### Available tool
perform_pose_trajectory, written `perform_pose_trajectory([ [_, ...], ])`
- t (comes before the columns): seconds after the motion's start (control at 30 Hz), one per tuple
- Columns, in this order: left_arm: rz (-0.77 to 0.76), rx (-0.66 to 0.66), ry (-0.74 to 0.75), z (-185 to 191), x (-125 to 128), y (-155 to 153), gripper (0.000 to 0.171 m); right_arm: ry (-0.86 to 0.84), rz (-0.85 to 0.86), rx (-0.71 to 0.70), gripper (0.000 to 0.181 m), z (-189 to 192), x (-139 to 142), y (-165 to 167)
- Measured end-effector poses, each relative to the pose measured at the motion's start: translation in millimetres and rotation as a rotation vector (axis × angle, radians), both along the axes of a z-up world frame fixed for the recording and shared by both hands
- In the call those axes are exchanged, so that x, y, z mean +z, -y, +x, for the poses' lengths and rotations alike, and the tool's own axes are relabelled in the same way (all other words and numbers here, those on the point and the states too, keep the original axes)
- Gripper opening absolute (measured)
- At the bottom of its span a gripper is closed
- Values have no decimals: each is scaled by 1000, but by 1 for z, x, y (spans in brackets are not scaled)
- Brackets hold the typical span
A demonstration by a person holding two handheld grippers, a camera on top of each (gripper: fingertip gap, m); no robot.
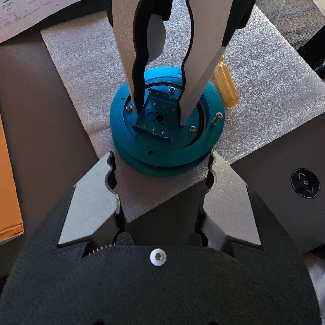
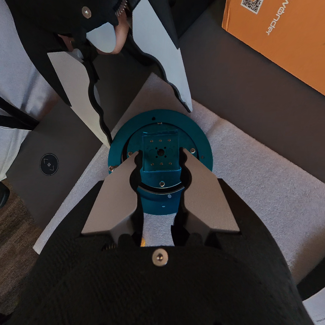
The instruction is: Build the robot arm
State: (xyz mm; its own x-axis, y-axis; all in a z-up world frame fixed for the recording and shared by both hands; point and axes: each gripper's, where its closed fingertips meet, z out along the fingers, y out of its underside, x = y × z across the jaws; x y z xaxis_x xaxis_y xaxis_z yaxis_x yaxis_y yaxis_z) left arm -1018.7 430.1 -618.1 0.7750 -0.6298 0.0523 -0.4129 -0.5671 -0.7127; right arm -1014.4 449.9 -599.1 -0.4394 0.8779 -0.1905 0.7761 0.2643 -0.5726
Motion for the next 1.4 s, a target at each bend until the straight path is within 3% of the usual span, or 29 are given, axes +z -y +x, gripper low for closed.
perform_pose_trajectory([
  [0.5, -1, -21, -18, 1, -3, 2, 104, -62, 12, -10, 40, 5, 2, 5],
  [0.63, -29, -35, 36, 2, 2, 5, 104, -79, -6, -51, 41, 6, 1, 4],
  [0.83, -96, -44, 141, -4, 13, 14, 82, -161, -7, -86, 41, 6, 5, 2],
  [0.93, -126, -23, 171, -8, 14, 14, 75, -294, -32, -206, 50, 11, 30, -9],
  [1.0, -137, -6, 207, -9, 18, 12, 71, -353, -73, -347, 43, 24, 41, -24],
  [1.17, -187, 28, 335, -12, 30, 5, 61, -162, -295, -711, 42, 59, 12, -48],
  [1.27, -242, 39, 392, -11, 32, 4, 57, -98, -467, -760, 37, 57, 7, -39],
  [1.4, -270, 46, 392, -10, 26, 7, 54, 4, -466, -768, 33, 59, -8, -30],
])
